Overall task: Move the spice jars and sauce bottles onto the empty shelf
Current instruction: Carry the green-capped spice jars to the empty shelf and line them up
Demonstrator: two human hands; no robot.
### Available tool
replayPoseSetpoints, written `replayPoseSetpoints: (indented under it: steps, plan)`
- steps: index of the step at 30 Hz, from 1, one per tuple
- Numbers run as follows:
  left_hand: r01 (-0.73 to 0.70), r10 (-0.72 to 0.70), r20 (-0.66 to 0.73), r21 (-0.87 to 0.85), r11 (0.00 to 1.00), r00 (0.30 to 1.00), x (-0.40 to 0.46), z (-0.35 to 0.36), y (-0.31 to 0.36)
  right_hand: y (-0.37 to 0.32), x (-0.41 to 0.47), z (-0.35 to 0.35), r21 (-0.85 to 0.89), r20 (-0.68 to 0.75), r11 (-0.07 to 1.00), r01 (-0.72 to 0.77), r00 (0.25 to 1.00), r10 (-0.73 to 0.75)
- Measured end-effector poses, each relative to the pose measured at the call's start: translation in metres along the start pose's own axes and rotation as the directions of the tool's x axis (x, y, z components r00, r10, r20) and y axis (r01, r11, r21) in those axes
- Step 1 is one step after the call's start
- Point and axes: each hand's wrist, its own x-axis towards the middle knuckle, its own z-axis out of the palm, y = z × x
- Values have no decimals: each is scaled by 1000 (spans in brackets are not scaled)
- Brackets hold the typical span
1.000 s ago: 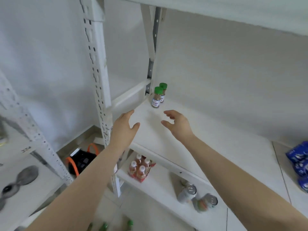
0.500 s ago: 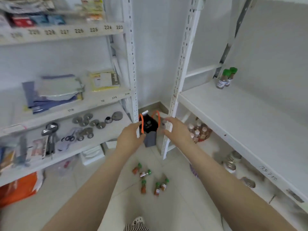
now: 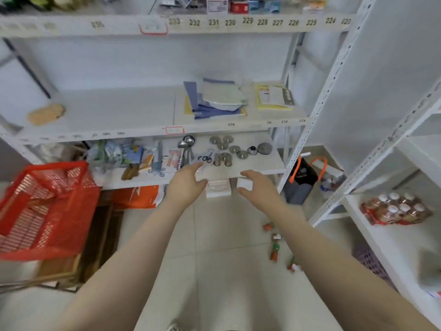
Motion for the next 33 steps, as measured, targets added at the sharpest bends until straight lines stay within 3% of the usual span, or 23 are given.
replayPoseSetpoints:
  steps: [6, 12, 26, 33]
  plan:
    - [91, -90, -25, 42, 995, 996, 0, -87, -120, -107, 37, 88, -22, 81, 997, 80, 994, -78]
    - [139, -138, -54, 16, 990, 989, 23, -141, -179, -183, 79, 125, -57, 116, 984, 171, 980, -163]
    - [142, -141, -290, -17, 990, 947, 153, -244, -208, -296, 249, 117, 8, 66, 926, 376, 924, -376]
    - [-29, -42, -457, -148, 989, 888, 226, -304, -193, -354, 313, 61, 97, -110, 876, 472, 880, -462]
